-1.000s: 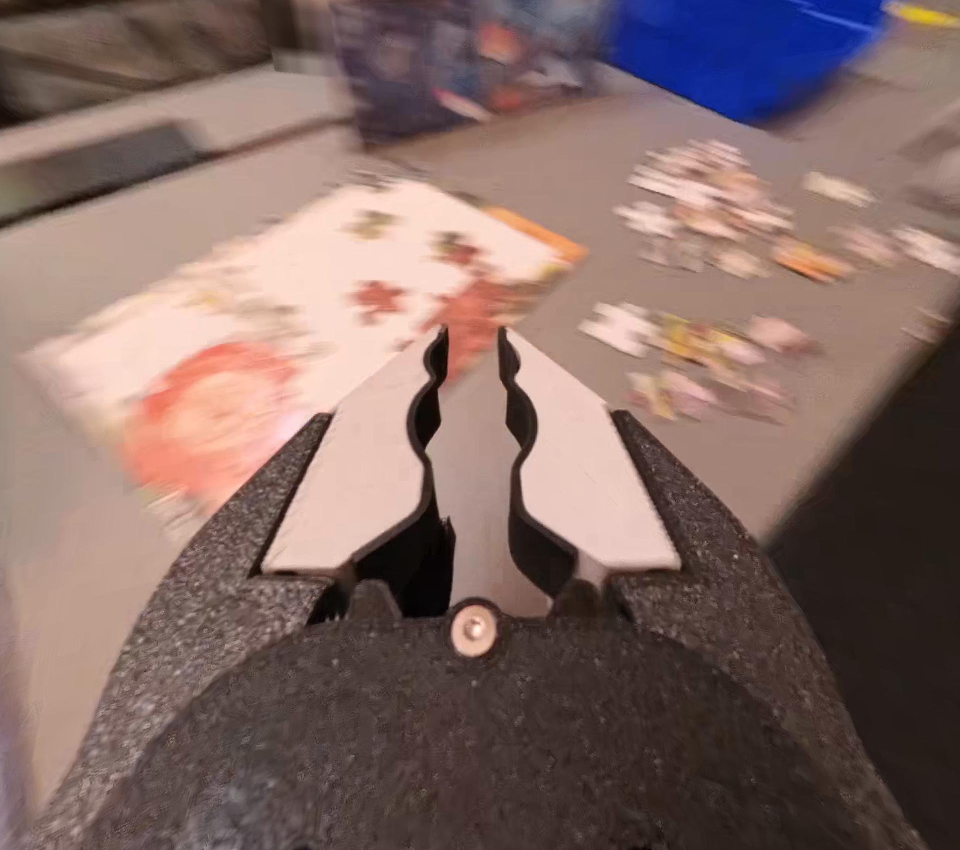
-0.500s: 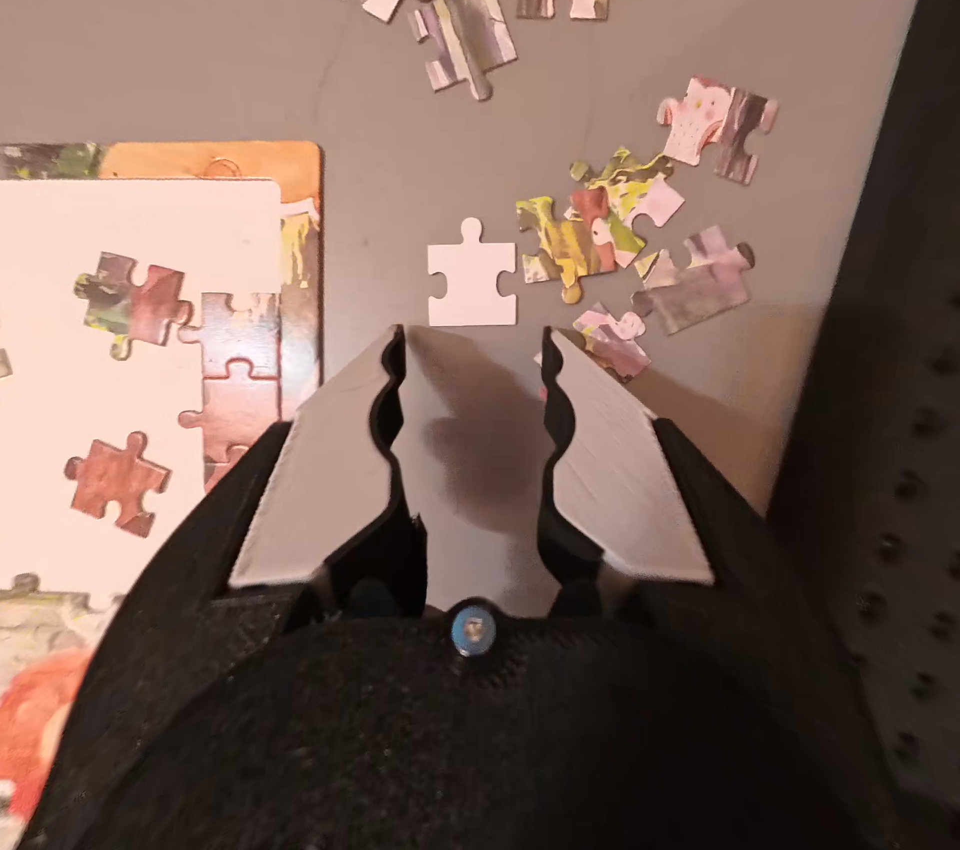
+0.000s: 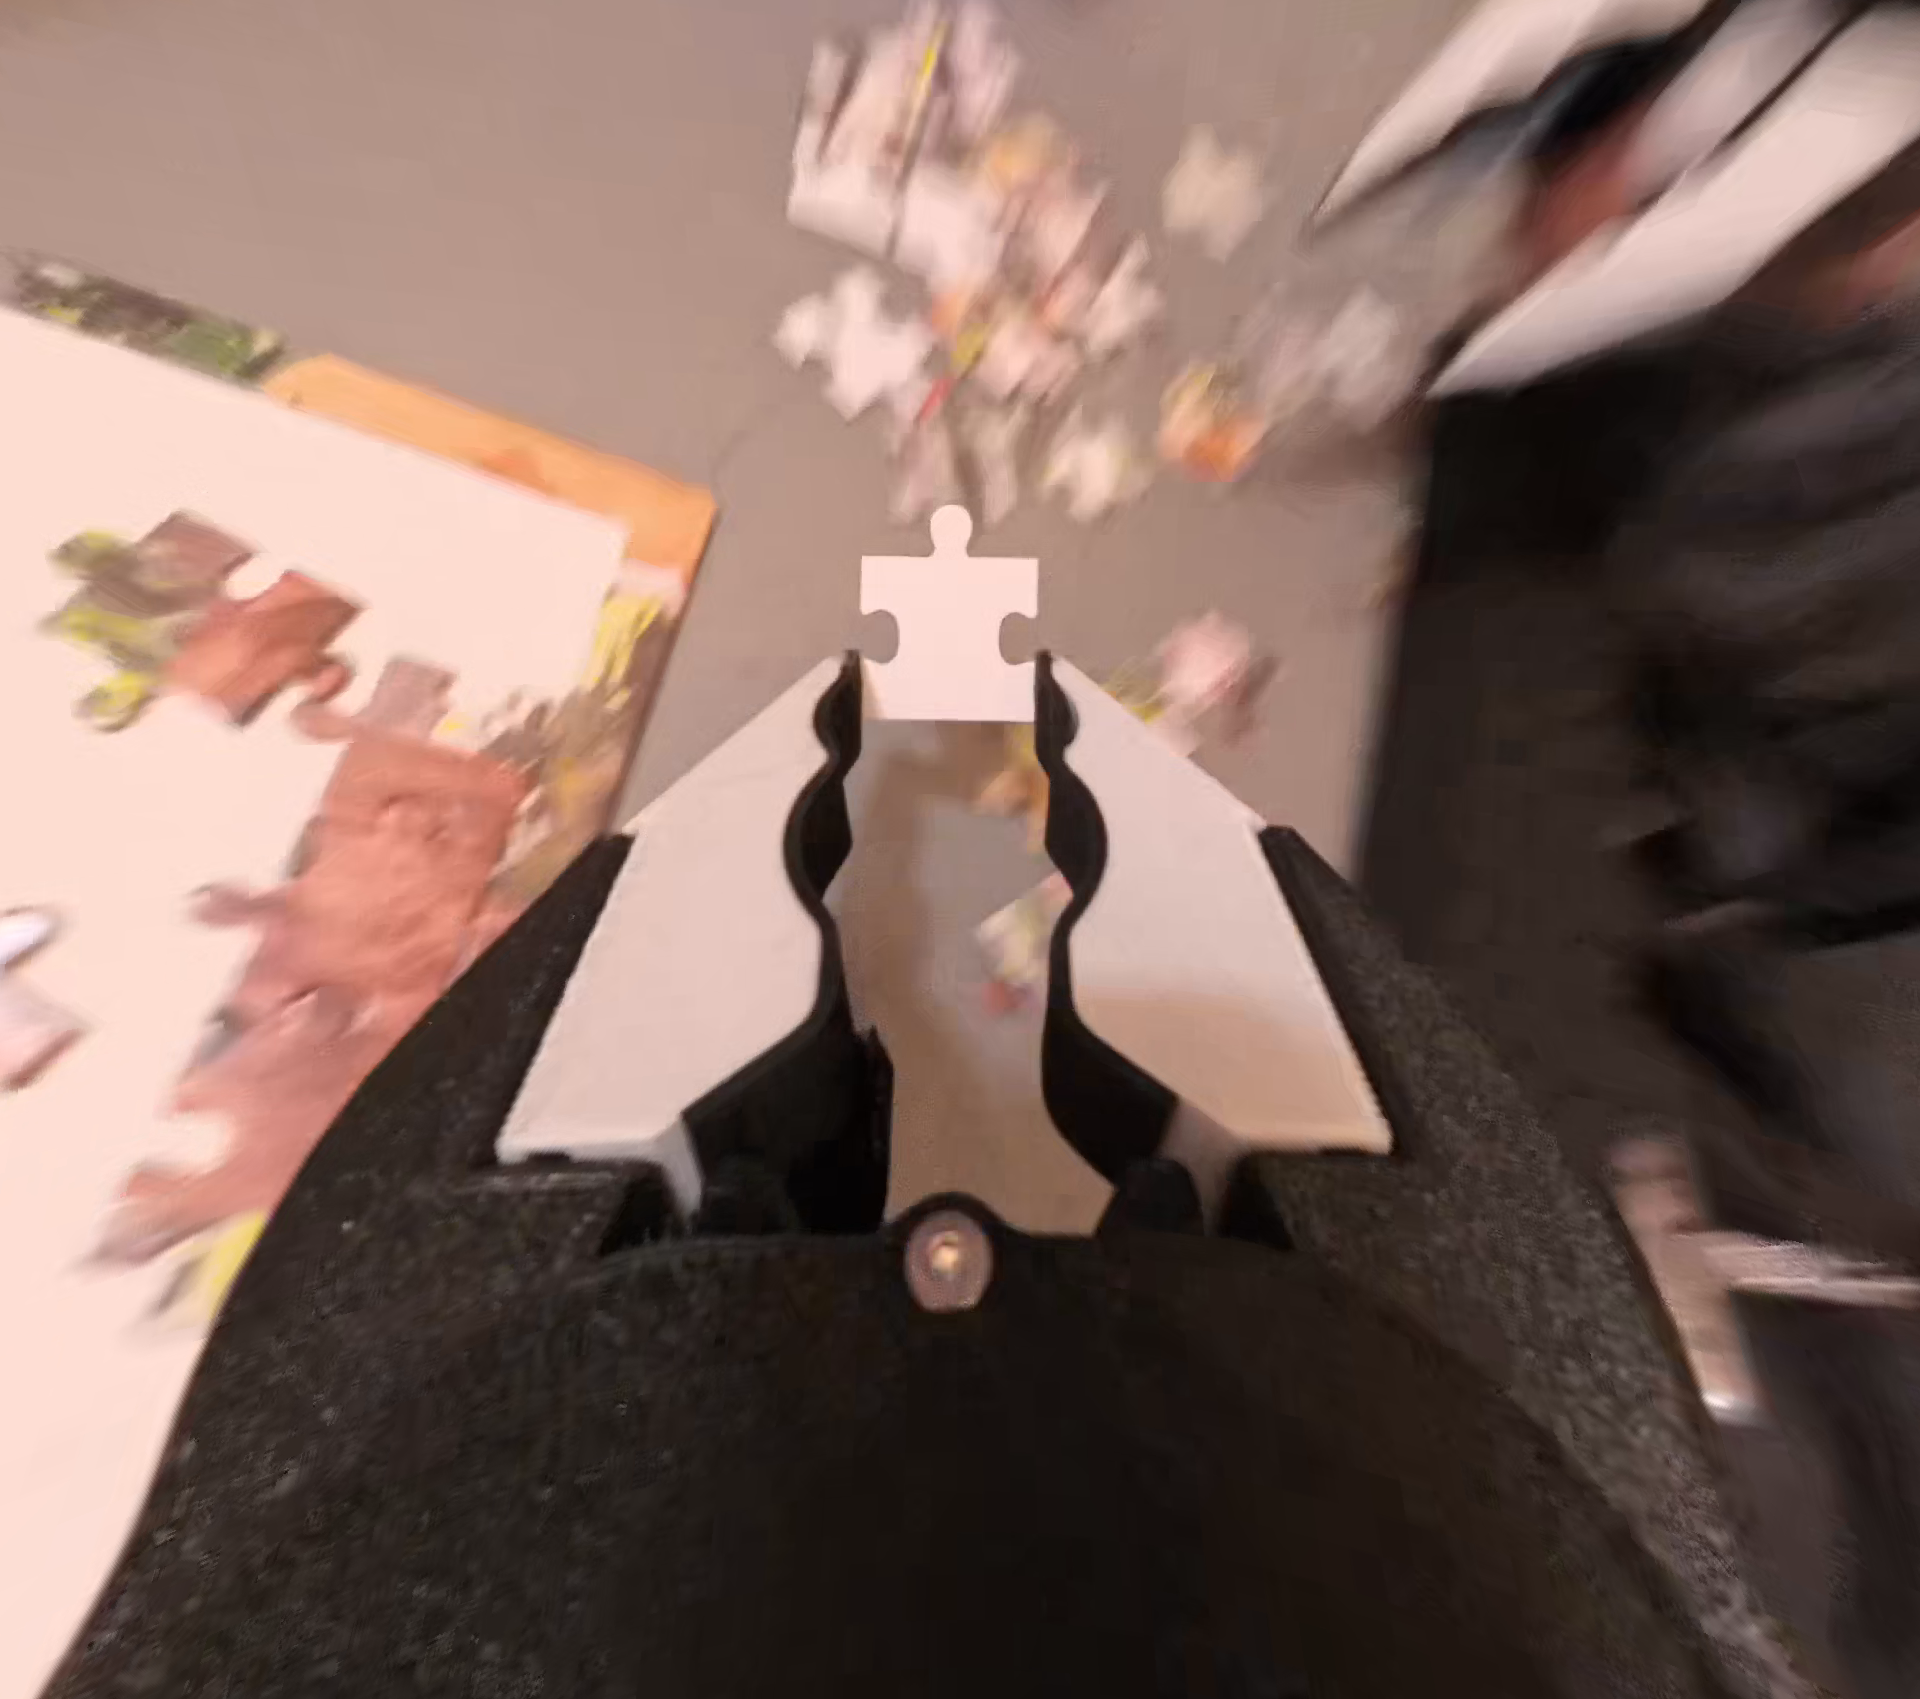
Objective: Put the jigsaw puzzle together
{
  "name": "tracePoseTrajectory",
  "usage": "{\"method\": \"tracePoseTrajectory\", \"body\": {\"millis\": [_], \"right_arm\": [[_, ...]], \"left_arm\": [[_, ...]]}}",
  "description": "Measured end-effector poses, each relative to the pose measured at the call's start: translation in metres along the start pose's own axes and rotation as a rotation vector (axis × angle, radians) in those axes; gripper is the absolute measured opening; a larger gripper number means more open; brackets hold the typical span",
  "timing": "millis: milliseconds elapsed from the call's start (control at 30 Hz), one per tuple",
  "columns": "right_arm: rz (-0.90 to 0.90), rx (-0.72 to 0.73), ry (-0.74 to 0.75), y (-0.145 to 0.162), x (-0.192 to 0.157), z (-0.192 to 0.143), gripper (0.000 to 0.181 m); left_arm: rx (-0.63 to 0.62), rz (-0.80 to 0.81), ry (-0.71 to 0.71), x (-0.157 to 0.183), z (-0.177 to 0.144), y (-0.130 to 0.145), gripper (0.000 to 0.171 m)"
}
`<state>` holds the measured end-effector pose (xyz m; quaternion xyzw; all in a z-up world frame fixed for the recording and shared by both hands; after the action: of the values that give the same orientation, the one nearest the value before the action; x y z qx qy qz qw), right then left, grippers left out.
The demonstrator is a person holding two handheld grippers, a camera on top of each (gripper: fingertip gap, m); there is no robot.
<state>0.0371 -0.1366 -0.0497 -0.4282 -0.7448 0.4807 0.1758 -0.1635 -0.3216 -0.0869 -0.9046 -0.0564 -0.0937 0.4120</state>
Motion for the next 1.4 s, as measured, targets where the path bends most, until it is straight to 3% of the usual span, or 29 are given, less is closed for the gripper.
{"method": "tracePoseTrajectory", "body": {"millis": [100, 167, 233, 333, 433, 500, 600, 700, 800, 900, 1033, 1133, 1167, 1233, 1300, 1400], "right_arm": [[-0.025, 0.197, -0.145, -0.041, -0.010, 0.036, 0.041], [-0.043, 0.323, -0.251, -0.076, -0.009, 0.050, 0.041], [-0.130, 0.352, -0.316, -0.113, -0.006, 0.060, 0.041], [-0.322, 0.290, -0.344, -0.156, -0.001, 0.070, 0.033], [-0.332, 0.351, -0.507, -0.180, 0.011, 0.077, 0.026], [-0.238, 0.300, -0.686, -0.181, 0.020, 0.092, 0.027], [-0.089, 0.336, -0.919, -0.170, 0.027, 0.114, 0.035], [-0.024, 0.383, -1.100, -0.157, 0.028, 0.121, 0.028], [-0.045, 0.347, -1.138, -0.152, 0.027, 0.119, 0.005], [0.039, 0.418, -1.020, -0.145, 0.046, 0.112, 0.001], [0.322, 0.460, -0.836, -0.119, 0.087, 0.112, 0.001], [0.466, 0.380, -0.767, -0.103, 0.108, 0.114, 0.001], [0.475, 0.302, -0.737, -0.098, 0.111, 0.113, 0.001], [0.395, -0.021, -0.654, -0.075, 0.105, 0.120, 0.002], [0.312, -0.290, -0.674, -0.053, 0.087, 0.132, 0.002], [0.187, -0.498, -0.688, -0.041, 0.064, 0.153, 0.002]], "left_arm": [[0.387, -0.407, 0.460, -0.011, -0.041, -0.025, 0.032], [0.545, -0.520, 0.686, -0.017, -0.062, -0.032, 0.032], [0.621, -0.559, 0.797, -0.020, -0.073, -0.033, 0.032], [0.682, -0.586, 0.904, -0.022, -0.082, -0.032, 0.032], [0.726, -0.588, 0.966, -0.024, -0.089, -0.028, 0.032], [0.738, -0.586, 0.998, -0.024, -0.091, -0.027, 0.032], [0.710, -0.564, 1.047, -0.021, -0.089, -0.026, 0.032], [0.653, -0.542, 1.079, -0.015, -0.083, -0.024, 0.032], [0.614, -0.557, 1.102, -0.011, -0.075, -0.023, 0.033], [0.646, -0.640, 1.021, -0.024, -0.073, -0.021, 0.032], [0.694, -0.655, 0.664, -0.048, -0.073, -0.013, 0.032], [0.683, -0.533, 0.444, -0.050, -0.077, -0.013, 0.032], [0.685, -0.483, 0.350, -0.050, -0.079, -0.014, 0.032], [0.698, -0.391, 0.175, -0.048, -0.082, -0.015, 0.031], [0.692, -0.338, 0.069, -0.047, -0.082, -0.015, 0.031], [0.663, -0.301, 0.012, -0.043, -0.076, -0.015, 0.031]]}}
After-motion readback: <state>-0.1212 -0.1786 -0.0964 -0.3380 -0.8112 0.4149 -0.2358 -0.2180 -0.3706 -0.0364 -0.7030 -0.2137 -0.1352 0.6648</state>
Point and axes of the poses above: each gripper's, where its closed fingertips meet, z out along the fingers, y out of its underside, x = y × z across the jaws, the point moved 10 cm from there along -z, back along the fingers, and after that the axes turned 12 degrees about -y, right-handed, at the moved point
